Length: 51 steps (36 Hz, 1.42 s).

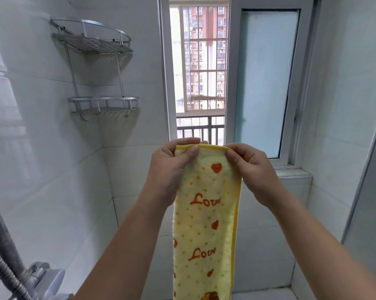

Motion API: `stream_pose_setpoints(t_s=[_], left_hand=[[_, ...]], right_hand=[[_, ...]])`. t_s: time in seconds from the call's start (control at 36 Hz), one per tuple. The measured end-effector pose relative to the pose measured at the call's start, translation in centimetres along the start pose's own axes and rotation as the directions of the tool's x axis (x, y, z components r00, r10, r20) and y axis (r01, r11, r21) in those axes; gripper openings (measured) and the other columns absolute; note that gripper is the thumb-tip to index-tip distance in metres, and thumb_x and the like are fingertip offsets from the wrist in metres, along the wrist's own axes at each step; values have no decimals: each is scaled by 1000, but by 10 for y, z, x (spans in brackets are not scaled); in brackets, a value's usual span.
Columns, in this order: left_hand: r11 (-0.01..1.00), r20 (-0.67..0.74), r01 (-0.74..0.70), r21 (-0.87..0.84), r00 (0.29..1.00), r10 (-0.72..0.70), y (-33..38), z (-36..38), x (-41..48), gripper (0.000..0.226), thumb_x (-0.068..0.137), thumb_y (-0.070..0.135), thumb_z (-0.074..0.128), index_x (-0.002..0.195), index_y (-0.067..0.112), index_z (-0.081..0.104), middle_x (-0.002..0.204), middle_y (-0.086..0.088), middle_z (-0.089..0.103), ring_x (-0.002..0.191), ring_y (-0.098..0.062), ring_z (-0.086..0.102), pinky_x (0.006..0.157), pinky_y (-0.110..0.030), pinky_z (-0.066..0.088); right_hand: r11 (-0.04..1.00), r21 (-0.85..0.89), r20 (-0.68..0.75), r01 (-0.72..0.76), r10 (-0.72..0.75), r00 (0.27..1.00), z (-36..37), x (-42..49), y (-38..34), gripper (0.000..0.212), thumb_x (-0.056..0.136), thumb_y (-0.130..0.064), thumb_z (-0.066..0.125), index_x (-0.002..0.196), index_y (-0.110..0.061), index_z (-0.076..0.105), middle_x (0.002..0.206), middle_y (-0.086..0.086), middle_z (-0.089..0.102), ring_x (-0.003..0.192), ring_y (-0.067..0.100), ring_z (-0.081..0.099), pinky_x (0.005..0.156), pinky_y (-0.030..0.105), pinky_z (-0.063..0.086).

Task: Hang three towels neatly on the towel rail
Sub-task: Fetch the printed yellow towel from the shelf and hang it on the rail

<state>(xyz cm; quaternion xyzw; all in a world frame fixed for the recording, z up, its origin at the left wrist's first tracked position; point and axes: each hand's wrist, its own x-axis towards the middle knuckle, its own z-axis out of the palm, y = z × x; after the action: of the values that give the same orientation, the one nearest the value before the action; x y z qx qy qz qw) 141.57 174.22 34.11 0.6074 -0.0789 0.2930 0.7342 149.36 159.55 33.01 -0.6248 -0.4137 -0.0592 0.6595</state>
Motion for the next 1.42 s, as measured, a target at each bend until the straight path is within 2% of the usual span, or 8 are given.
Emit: stream_pose_setpoints(t_s=[0.25, 0.56, 0.69, 0.86, 1.0, 1.22, 1.31, 1.42], left_hand=[[999, -59, -40, -2, 997, 40, 0, 5, -4, 9, 77, 6, 66, 84, 10, 69, 84, -4, 75, 79, -20, 70, 65, -30, 58], [999, -57, -51, -17, 997, 50, 6, 3, -7, 14, 71, 11, 68, 85, 10, 69, 84, -4, 75, 77, -17, 70, 61, -26, 55], [997, -72, -40, 73, 996, 46, 6, -2, -10, 11, 74, 12, 69, 85, 13, 70, 86, -2, 75, 77, -15, 69, 62, -26, 55], [988, -63, -29, 149, 997, 39, 8, -6, -16, 13, 74, 11, 70, 86, 13, 69, 79, 5, 75, 73, -11, 69, 61, -26, 56], [982, -88, -21, 188, 995, 39, 8, -6, -18, 19, 68, 18, 73, 86, 15, 70, 83, 1, 69, 78, -17, 66, 62, -29, 56], [985, -13, 171, 18, 985, -171, 3, 1, -22, 49, 50, 28, 76, 94, 10, 64, 78, -3, 71, 67, -17, 71, 55, -28, 55], [964, 68, 248, 94, 965, -254, -1, 3, -26, 63, 49, 38, 77, 103, 10, 60, 85, -2, 72, 72, -15, 71, 57, -26, 55], [941, 156, 311, 134, 931, -330, -9, 6, -32, 58, 55, 34, 80, 105, 10, 60, 86, 0, 73, 80, -19, 71, 62, -30, 56]], right_hand=[[994, -77, 178, 79, -64, 982, -6, -5, -7, 16, 83, -19, 61, 90, -33, 57, 75, 3, 64, 69, 15, 65, 60, 33, 56], [975, -202, 116, 96, -73, 990, -4, -5, -12, 19, 80, -17, 66, 80, -26, 50, 80, 1, 59, 66, 11, 65, 56, 31, 56], [959, -268, 109, 87, -60, 992, -3, -4, -16, 18, 83, -16, 64, 73, -21, 50, 74, -5, 58, 66, 10, 65, 51, 18, 49], [964, -262, 95, 36, -11, 995, -5, -3, -21, 14, 81, -16, 66, 80, -6, 56, 68, -6, 61, 63, 11, 61, 57, 27, 49], [980, -199, 98, 0, 20, 995, -8, -5, -23, 11, 80, -14, 67, 76, -10, 57, 65, -7, 63, 62, 10, 61, 58, 25, 50], [998, 23, 66, -62, 60, 996, -12, -13, -28, 12, 79, -7, 67, 76, -12, 56, 56, -7, 67, 56, 6, 63, 50, 18, 49], [997, 45, 32, -65, 63, 997, -16, -18, -30, 13, 78, -11, 68, 74, -17, 56, 59, -7, 68, 58, 7, 64, 52, 20, 49], [996, 51, -32, -68, 70, 997, -25, -24, -34, 13, 77, -15, 68, 75, -19, 57, 61, -7, 70, 58, 8, 66, 51, 21, 52]])
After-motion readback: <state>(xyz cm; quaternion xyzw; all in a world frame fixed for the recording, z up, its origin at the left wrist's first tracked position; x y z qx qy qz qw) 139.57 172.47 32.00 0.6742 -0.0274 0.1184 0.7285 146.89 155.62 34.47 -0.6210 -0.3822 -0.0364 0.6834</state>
